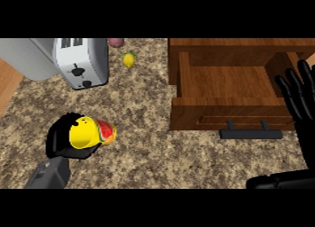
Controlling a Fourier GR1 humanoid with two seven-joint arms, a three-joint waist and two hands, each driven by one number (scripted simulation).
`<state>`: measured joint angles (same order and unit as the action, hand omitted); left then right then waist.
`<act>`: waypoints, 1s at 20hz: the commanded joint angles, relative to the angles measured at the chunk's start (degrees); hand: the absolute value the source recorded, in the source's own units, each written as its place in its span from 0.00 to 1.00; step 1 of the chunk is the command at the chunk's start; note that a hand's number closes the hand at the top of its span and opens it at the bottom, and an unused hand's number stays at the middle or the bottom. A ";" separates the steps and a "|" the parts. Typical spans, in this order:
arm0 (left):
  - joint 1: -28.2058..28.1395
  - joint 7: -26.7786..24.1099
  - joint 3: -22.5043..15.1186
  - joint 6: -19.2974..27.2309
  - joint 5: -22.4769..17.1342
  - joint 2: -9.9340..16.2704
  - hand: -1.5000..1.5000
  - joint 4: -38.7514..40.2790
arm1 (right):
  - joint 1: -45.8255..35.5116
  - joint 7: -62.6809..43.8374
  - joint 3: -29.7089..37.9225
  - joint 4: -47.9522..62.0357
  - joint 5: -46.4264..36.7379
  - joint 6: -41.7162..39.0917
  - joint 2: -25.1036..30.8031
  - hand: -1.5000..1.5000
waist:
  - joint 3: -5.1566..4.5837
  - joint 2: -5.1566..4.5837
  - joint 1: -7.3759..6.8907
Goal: Pick up the cup, place it into the drawer and close the drawer
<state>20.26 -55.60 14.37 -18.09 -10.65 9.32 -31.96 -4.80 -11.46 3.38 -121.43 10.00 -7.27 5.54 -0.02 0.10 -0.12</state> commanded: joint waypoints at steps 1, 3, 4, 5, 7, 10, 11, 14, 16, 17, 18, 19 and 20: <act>-3.86 -1.12 -0.85 -1.19 -2.12 -2.32 1.00 -10.56 | 1.20 -2.86 1.79 -2.60 2.39 -0.51 1.37 0.00 | 0.10 0.33 -0.51; -3.65 4.05 -2.85 -0.95 -2.51 -3.39 1.00 -16.38 | 0.93 -0.08 -1.77 0.02 -3.97 2.22 -1.51 0.00 | 0.10 0.28 -0.73; -1.89 4.98 -3.26 -0.04 -2.21 -3.03 1.00 -17.38 | 2.58 0.02 -0.75 -1.54 -1.18 -0.22 -0.15 0.00 | 0.09 0.22 -0.28; -3.34 7.76 -4.93 1.97 -1.56 -3.98 1.00 -22.03 | -0.52 -0.93 -1.26 -1.11 -2.42 2.11 -1.22 0.00 | 0.10 0.27 -0.64; -3.78 10.72 -6.45 1.35 -1.86 -4.43 1.00 -25.06 | -1.36 1.36 -1.23 2.34 -2.17 1.24 -1.46 0.00 | 0.07 0.08 -0.34; -4.00 21.29 -8.87 5.39 -3.63 -7.14 1.00 -37.44 | 3.65 3.90 1.32 1.46 0.39 -2.12 0.34 0.00 | 0.15 0.36 -0.58; -4.34 23.85 -9.92 6.25 -3.83 -8.07 1.00 -40.00 | 1.40 1.43 1.75 1.08 0.88 -1.18 0.66 0.00 | 0.10 0.25 -0.46; -2.22 28.38 -10.81 9.27 -4.25 -9.09 1.00 -44.38 | 0.52 -2.67 -0.32 -2.63 -0.70 1.31 -0.38 0.00 | 0.04 0.10 0.00; -2.29 33.90 -10.87 10.79 -6.34 -9.22 1.00 -49.50 | 2.35 4.25 2.66 3.57 0.54 -2.49 0.98 0.00 | 0.06 0.03 -0.07; -0.26 31.42 -13.43 12.67 -5.73 -9.24 1.00 -47.23 | -2.87 -0.03 2.78 3.22 0.79 -0.31 1.35 0.00 | 0.03 -0.04 0.07; 1.01 39.00 -11.42 13.93 -6.75 -9.08 1.00 -52.99 | -0.26 0.31 1.68 1.42 1.46 -1.21 0.77 0.00 | 0.05 0.08 -0.08; 3.07 40.13 -11.70 15.79 -5.99 -9.26 1.00 -53.86 | -0.39 0.95 1.87 2.42 0.37 -1.35 1.22 0.00 | 0.05 0.05 -0.02; 7.25 36.55 -15.02 20.16 -5.69 -9.27 1.00 -47.70 | -0.36 -0.37 1.72 0.56 0.76 0.03 0.32 0.00 | 0.03 -0.05 0.57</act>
<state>21.46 -22.29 2.58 -4.99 -16.15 0.64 -79.22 -4.64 -10.69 4.83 -119.92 10.37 -7.99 6.05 0.04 0.16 -0.10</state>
